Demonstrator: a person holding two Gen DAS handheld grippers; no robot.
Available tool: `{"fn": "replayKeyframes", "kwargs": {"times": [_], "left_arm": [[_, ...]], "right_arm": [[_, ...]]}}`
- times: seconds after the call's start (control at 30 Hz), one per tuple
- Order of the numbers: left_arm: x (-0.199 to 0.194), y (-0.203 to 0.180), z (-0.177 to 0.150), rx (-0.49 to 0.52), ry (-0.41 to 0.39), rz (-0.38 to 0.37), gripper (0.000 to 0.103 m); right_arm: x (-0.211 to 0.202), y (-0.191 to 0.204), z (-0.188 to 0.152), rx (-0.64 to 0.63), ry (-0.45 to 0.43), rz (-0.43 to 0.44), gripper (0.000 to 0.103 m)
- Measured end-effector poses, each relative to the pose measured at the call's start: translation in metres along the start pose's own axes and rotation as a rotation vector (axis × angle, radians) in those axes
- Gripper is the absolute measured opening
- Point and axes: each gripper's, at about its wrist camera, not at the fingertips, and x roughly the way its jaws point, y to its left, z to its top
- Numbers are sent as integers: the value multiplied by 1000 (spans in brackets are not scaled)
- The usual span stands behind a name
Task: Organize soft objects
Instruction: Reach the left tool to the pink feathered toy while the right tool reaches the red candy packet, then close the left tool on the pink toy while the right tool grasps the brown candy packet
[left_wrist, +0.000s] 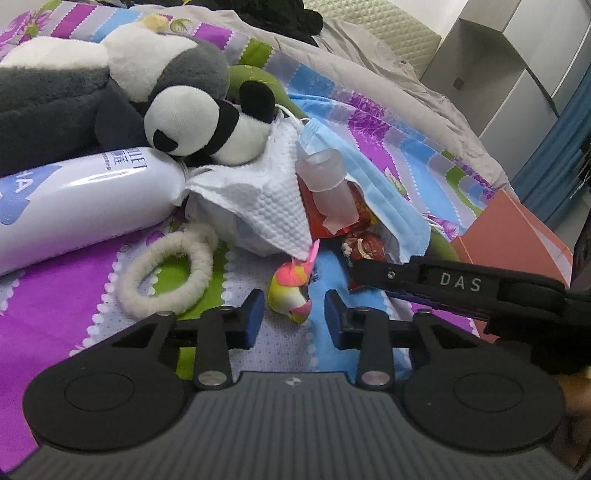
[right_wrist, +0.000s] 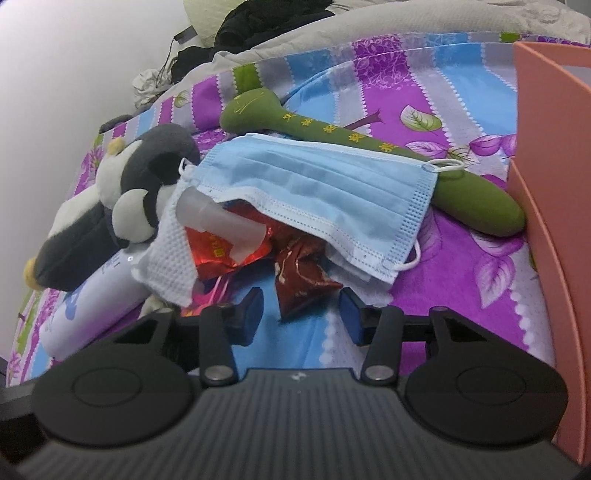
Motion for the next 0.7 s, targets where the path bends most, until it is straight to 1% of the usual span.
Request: {"fn": "replayKeyframes", "kwargs": {"times": [0.1,0.17,0.3,0.43,0.57,0.7], "left_arm": [[4,0,0,0,-3,2,33],[5,0,-1,0,-7,12,29],[4,3,-1,-17,-14,8,28],[-4,4,-1,-14,-27,13,28],[-11,4,-2,-24,-21,14,27],[-22,3,-10,-22,-10,20,27]], "right_arm": [[5,-1,1,-6,-6,-3,48],[8,0,1,-11,-7,-12,42],[8,3,2,-27,-18,-18,41],[2,4,0,-34,-19,-24,40],[-9,8,-3,-46,-15,-33,39],[-21,13,-11,-62,-7,-46,38]]}}
